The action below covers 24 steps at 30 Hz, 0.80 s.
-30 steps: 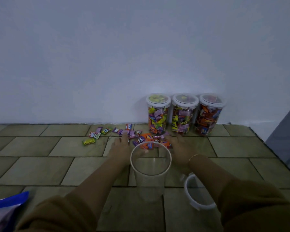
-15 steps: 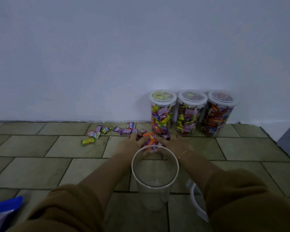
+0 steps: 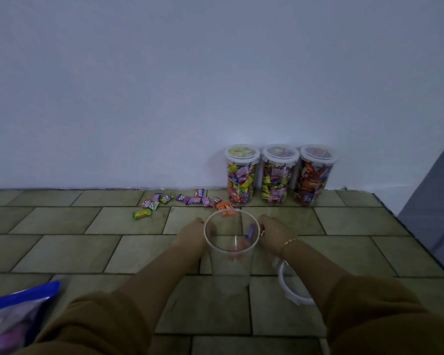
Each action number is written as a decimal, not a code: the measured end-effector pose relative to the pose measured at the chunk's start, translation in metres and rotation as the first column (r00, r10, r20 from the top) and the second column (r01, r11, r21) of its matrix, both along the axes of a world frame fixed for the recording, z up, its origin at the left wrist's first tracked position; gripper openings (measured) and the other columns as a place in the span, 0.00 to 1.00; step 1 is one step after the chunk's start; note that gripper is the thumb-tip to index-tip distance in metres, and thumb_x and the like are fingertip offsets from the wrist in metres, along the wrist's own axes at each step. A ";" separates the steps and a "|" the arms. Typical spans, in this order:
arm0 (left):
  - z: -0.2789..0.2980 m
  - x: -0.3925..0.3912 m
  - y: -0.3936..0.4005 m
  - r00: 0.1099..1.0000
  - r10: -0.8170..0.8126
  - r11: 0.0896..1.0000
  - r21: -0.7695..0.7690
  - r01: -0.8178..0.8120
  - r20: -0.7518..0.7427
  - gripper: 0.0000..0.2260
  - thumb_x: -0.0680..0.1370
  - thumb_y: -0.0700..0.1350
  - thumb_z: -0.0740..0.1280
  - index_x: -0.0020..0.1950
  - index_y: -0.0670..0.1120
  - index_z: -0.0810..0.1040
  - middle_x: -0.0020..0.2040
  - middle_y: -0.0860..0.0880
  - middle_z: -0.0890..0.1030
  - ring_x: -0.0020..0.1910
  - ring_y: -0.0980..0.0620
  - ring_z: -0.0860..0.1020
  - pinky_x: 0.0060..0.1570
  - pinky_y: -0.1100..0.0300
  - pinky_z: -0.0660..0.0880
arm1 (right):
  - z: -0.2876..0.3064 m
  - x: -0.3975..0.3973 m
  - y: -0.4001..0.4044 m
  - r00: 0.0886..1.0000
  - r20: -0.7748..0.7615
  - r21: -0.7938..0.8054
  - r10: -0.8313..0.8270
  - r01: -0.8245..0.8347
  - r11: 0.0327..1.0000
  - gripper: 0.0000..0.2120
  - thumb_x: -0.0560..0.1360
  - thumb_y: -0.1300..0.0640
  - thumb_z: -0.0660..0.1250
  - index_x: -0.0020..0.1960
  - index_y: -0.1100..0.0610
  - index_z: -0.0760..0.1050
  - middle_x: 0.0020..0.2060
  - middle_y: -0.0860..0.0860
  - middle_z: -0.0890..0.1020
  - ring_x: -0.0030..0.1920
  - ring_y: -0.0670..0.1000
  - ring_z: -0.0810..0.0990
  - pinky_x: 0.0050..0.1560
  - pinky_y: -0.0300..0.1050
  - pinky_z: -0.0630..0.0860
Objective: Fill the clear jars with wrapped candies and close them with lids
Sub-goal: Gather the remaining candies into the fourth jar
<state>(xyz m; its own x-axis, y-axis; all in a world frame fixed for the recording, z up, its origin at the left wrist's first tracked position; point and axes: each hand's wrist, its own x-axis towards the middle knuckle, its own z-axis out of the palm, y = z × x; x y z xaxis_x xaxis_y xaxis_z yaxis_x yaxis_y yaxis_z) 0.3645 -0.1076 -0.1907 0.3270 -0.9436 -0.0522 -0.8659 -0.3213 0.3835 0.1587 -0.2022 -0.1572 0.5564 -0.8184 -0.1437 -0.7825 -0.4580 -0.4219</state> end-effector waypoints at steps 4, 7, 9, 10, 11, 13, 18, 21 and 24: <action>0.029 -0.007 0.029 1.000 0.014 0.999 0.041 -0.015 0.025 0.13 0.80 0.45 0.61 0.61 0.44 0.77 0.57 0.43 0.77 0.57 0.43 0.76 0.57 0.54 0.72 | 0.015 -0.026 0.014 0.997 -0.041 -0.031 -0.069 0.068 0.997 0.16 0.75 0.58 0.63 0.34 0.50 0.59 0.50 0.58 0.76 0.54 0.58 0.76 0.48 0.44 0.69; 0.045 -0.013 0.056 0.991 0.082 0.994 -0.066 -0.089 -0.104 0.11 0.79 0.43 0.64 0.60 0.45 0.79 0.54 0.44 0.81 0.50 0.47 0.78 0.44 0.63 0.69 | 0.024 -0.040 0.027 0.993 -0.024 -0.023 -0.113 0.112 0.993 0.11 0.74 0.65 0.62 0.39 0.54 0.64 0.52 0.60 0.77 0.57 0.59 0.75 0.50 0.44 0.70; 0.056 -0.017 0.068 0.956 0.139 0.972 -0.147 -0.181 -0.257 0.07 0.78 0.43 0.65 0.55 0.46 0.80 0.45 0.46 0.80 0.42 0.49 0.77 0.37 0.61 0.70 | 0.026 -0.049 0.034 0.983 0.043 -0.021 -0.176 0.177 0.984 0.11 0.73 0.68 0.62 0.38 0.55 0.69 0.50 0.60 0.78 0.53 0.58 0.76 0.45 0.41 0.68; 0.063 -0.018 0.073 0.928 0.152 0.954 -0.196 -0.228 -0.340 0.06 0.78 0.42 0.66 0.54 0.46 0.80 0.40 0.47 0.79 0.38 0.50 0.77 0.35 0.61 0.71 | 0.030 -0.053 0.039 0.975 0.086 -0.018 -0.207 0.209 0.978 0.10 0.73 0.69 0.61 0.39 0.55 0.71 0.50 0.59 0.79 0.50 0.56 0.76 0.41 0.38 0.66; 0.071 -0.019 0.075 0.894 0.160 0.934 -0.228 -0.274 -0.420 0.06 0.78 0.42 0.67 0.54 0.46 0.80 0.37 0.48 0.78 0.34 0.52 0.76 0.31 0.65 0.72 | 0.033 -0.055 0.040 0.966 0.131 -0.008 -0.224 0.227 0.974 0.11 0.73 0.70 0.60 0.40 0.55 0.73 0.49 0.59 0.80 0.46 0.55 0.75 0.39 0.37 0.65; 0.090 -0.024 0.083 0.844 0.128 0.894 -0.309 -0.326 -0.520 0.07 0.77 0.42 0.67 0.55 0.45 0.79 0.33 0.49 0.77 0.27 0.59 0.75 0.24 0.73 0.67 | 0.044 -0.058 0.047 0.948 0.225 0.014 -0.225 0.228 0.974 0.12 0.73 0.70 0.59 0.43 0.56 0.76 0.46 0.57 0.79 0.44 0.53 0.74 0.38 0.37 0.65; 0.135 -0.042 0.090 0.764 -0.031 0.790 -0.484 -0.376 -0.644 0.08 0.77 0.42 0.68 0.56 0.45 0.79 0.38 0.48 0.79 0.32 0.58 0.77 0.29 0.73 0.69 | 0.085 -0.058 0.067 0.784 0.593 0.080 -0.187 0.173 0.982 0.17 0.72 0.73 0.61 0.34 0.52 0.70 0.40 0.57 0.76 0.30 0.47 0.70 0.31 0.42 0.72; 0.155 -0.056 0.092 0.740 -0.123 0.771 -0.533 -0.348 -0.661 0.07 0.76 0.43 0.70 0.53 0.50 0.80 0.43 0.50 0.81 0.38 0.52 0.78 0.37 0.68 0.73 | 0.112 -0.056 0.078 0.672 0.715 0.126 -0.194 0.149 0.981 0.18 0.71 0.75 0.61 0.36 0.53 0.71 0.36 0.59 0.76 0.26 0.49 0.73 0.27 0.41 0.73; 0.166 -0.071 0.092 0.755 -0.178 0.834 -0.504 -0.225 -0.631 0.06 0.76 0.42 0.69 0.52 0.50 0.80 0.46 0.50 0.81 0.39 0.55 0.79 0.38 0.69 0.75 | 0.134 -0.050 0.088 0.651 0.743 0.116 -0.156 0.105 0.988 0.16 0.72 0.73 0.64 0.38 0.52 0.71 0.33 0.55 0.75 0.28 0.50 0.73 0.32 0.44 0.75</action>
